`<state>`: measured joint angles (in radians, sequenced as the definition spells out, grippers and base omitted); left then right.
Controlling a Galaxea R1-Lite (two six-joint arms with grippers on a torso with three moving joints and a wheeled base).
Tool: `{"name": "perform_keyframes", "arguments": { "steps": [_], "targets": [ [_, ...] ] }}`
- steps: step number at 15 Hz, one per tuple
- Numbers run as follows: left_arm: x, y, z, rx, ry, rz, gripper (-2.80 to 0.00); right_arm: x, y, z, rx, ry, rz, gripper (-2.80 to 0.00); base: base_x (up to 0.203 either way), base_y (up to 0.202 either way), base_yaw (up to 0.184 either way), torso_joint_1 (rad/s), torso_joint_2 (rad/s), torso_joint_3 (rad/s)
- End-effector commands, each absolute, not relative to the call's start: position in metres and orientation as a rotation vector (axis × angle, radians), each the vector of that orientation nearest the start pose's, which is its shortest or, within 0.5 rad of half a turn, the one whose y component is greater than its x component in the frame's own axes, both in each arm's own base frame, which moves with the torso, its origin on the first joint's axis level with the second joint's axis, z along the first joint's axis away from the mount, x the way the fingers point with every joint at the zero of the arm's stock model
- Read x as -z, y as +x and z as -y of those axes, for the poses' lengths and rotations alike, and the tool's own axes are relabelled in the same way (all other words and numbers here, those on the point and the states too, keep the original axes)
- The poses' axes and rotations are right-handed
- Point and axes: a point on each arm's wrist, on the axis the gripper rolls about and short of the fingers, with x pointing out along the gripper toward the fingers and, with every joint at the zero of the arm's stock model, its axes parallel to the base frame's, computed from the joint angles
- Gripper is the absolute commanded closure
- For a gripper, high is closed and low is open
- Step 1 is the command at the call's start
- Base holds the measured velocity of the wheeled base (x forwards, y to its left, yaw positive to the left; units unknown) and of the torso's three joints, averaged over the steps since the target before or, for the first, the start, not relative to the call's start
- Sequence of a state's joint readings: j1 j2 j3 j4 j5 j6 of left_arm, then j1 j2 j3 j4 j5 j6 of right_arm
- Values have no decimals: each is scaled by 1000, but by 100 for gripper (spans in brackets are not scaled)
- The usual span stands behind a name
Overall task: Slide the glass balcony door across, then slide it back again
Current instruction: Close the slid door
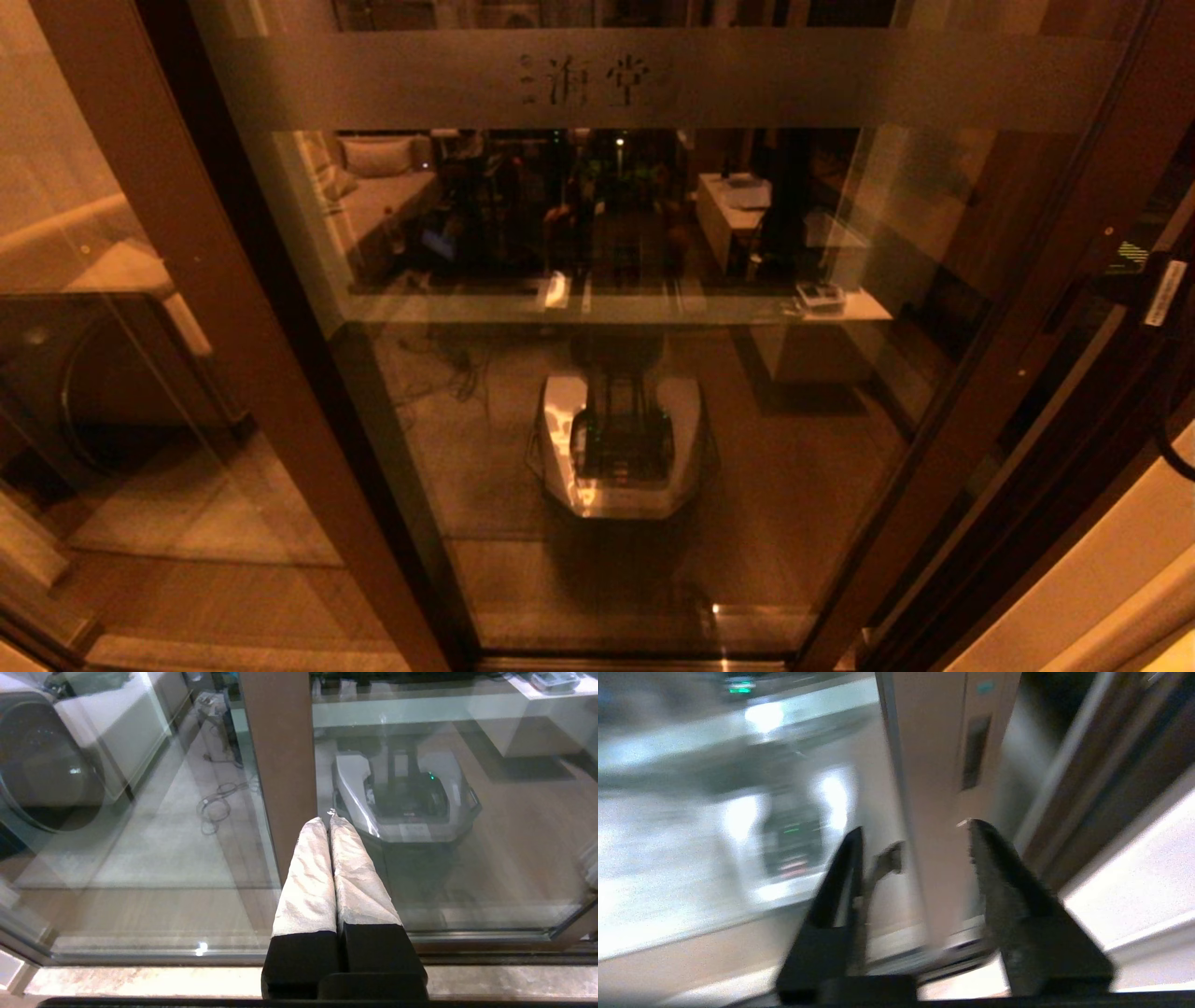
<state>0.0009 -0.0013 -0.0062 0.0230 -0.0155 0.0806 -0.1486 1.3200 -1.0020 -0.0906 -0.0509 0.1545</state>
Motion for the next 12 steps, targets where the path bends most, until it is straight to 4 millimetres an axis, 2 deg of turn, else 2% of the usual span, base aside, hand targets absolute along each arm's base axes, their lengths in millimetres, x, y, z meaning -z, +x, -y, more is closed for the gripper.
{"name": "perform_keyframes", "arguments": {
  "steps": [1,4,6,8,10,11,12],
  "targets": [
    [-75,-23,0,14,81,-15,0,-295,201,60,44,283,-208,0,0,0,0,0,0,0],
    [-75,-23,0,14,81,-15,0,-299,166,93,-67,477,-291,0,0,0,0,0,0,0],
    [-75,-23,0,15,81,-15,0,-300,152,96,-95,592,-374,0,0,0,0,0,0,0],
    [-75,-23,0,16,81,-15,0,-298,146,78,-155,640,-456,0,0,0,0,0,0,0],
    [-75,-23,0,14,81,-15,0,-293,146,47,-209,583,-540,0,0,0,0,0,0,0],
    [-75,-23,0,14,81,-15,0,-290,152,35,-157,541,-571,0,0,0,0,0,0,0],
    [-75,-23,0,14,80,-15,0,-285,163,25,-13,488,-588,0,0,0,0,0,0,0]
  ]
}}
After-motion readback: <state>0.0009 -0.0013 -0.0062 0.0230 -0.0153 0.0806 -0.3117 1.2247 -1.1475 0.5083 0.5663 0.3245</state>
